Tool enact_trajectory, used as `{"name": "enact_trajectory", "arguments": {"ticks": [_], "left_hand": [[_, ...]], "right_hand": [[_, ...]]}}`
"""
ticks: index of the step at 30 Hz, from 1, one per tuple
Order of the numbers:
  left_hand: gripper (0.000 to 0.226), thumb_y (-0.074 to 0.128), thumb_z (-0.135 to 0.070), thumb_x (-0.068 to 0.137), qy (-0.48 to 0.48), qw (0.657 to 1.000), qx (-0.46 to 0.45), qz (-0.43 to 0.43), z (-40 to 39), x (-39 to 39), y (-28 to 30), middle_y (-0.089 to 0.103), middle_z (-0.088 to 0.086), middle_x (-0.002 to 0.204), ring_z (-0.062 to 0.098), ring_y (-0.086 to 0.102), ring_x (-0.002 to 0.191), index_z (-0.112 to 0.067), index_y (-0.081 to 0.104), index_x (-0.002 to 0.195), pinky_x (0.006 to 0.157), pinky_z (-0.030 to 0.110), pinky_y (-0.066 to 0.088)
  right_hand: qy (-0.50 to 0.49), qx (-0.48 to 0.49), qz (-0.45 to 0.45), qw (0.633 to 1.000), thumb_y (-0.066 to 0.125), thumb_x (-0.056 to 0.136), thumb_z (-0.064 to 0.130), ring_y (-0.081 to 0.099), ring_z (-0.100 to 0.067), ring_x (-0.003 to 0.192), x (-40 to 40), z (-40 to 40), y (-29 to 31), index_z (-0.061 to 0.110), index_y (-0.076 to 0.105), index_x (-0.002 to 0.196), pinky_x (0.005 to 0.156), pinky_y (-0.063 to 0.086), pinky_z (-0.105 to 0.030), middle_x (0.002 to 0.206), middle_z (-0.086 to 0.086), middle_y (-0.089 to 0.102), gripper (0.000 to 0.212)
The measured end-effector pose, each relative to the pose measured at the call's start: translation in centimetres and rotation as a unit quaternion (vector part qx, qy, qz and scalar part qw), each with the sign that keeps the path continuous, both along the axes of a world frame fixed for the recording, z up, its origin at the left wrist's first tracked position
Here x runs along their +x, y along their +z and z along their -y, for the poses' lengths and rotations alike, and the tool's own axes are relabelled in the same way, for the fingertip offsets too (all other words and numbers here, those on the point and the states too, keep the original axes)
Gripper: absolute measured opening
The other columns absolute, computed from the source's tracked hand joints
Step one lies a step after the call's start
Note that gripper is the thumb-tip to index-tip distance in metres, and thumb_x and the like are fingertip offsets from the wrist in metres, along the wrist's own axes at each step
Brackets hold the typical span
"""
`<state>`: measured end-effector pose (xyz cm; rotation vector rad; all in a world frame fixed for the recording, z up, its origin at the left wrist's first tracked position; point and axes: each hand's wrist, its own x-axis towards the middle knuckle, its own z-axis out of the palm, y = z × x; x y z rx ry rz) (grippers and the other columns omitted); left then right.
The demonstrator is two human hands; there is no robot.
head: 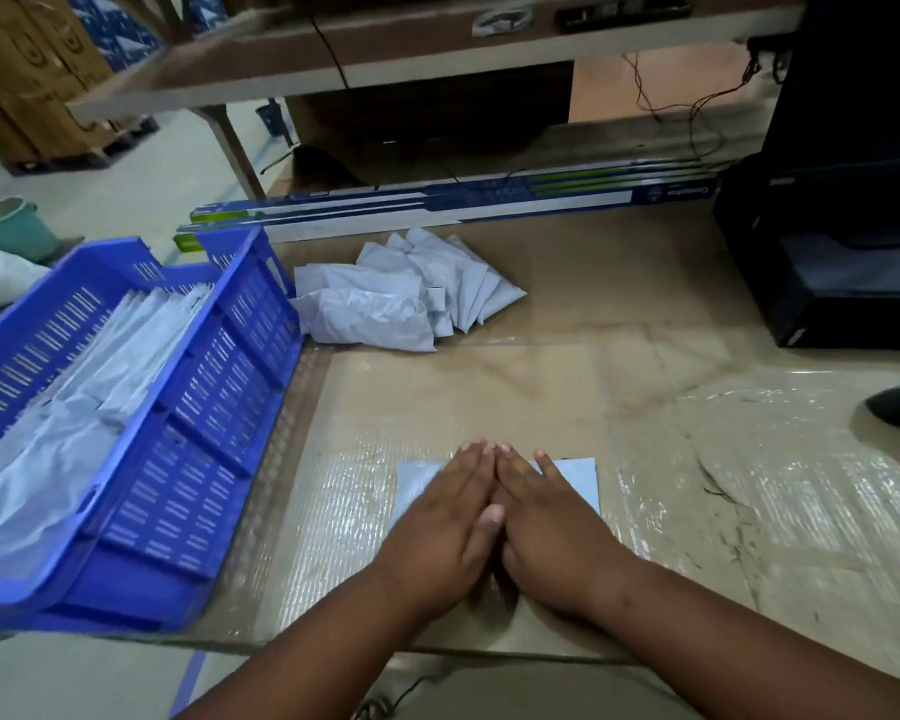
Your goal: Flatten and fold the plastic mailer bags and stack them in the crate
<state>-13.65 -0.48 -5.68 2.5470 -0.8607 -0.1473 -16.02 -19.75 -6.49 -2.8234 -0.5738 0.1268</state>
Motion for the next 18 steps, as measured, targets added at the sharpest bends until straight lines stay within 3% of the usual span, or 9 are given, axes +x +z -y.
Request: {"name": "enact_trajectory", "arguments": {"ticks": [3, 7, 11, 15, 18], "left_hand": [[0.069, 0.024, -0.046, 0.113, -0.002, 0.998, 0.051, 0.027, 1.8, -0.4, -2.2, -0.002, 0.003, 0.178, 0.011, -0.009, 0.163, -0.013, 0.003, 0.170, 0.133, 0.042, 0.011], [0.071, 0.017, -0.052, 0.112, 0.028, 0.991, 0.122, 0.051, -1.1, 0.2, -3.8, 0.008, 0.008, 0.178, 0.019, 0.002, 0.165, -0.010, 0.015, 0.169, 0.131, 0.049, 0.019], [0.074, 0.009, -0.058, 0.108, 0.080, 0.978, 0.189, 0.041, -3.3, 0.4, -3.7, -0.012, -0.002, 0.177, 0.013, -0.014, 0.163, -0.021, -0.003, 0.170, 0.132, 0.046, 0.000], [0.080, -0.008, -0.066, 0.101, 0.111, 0.971, 0.213, 0.014, -5.0, 0.7, -2.8, -0.021, -0.004, 0.175, 0.014, -0.018, 0.162, -0.023, -0.010, 0.169, 0.132, 0.047, -0.006], [0.084, -0.009, -0.071, 0.098, 0.121, 0.961, 0.248, -0.014, -5.8, 1.0, -2.2, -0.031, -0.005, 0.172, 0.015, -0.028, 0.159, -0.024, -0.018, 0.167, 0.130, 0.052, -0.011]], "right_hand": [[-0.016, 0.012, -0.006, 1.000, 0.029, 0.096, 0.032, -0.009, -0.020, 0.163, -0.5, -0.6, -1.8, 0.017, -0.004, 0.168, 0.130, -0.002, -0.045, 0.176, -0.005, -0.008, 0.081], [-0.021, -0.026, 0.017, 0.999, 0.035, 0.106, 0.051, 0.007, -0.022, 0.163, -0.7, 0.9, -2.3, 0.013, 0.019, 0.168, 0.129, 0.009, -0.048, 0.177, -0.007, 0.008, 0.075], [-0.043, -0.061, -0.003, 0.997, 0.017, 0.106, 0.068, -0.004, -0.017, 0.163, -1.7, 3.1, -2.2, 0.015, 0.012, 0.169, 0.129, 0.006, -0.052, 0.177, -0.003, 0.000, 0.082], [-0.086, -0.109, -0.057, 0.989, -0.003, 0.101, 0.071, -0.033, -0.008, 0.154, -2.6, 6.8, -1.1, 0.024, -0.021, 0.165, 0.129, -0.009, -0.051, 0.170, 0.007, -0.033, 0.081], [-0.105, -0.108, -0.062, 0.987, -0.020, 0.091, 0.075, -0.031, -0.008, 0.155, -2.9, 9.0, -0.4, 0.023, -0.021, 0.164, 0.128, -0.012, -0.050, 0.171, 0.007, -0.030, 0.090]]}}
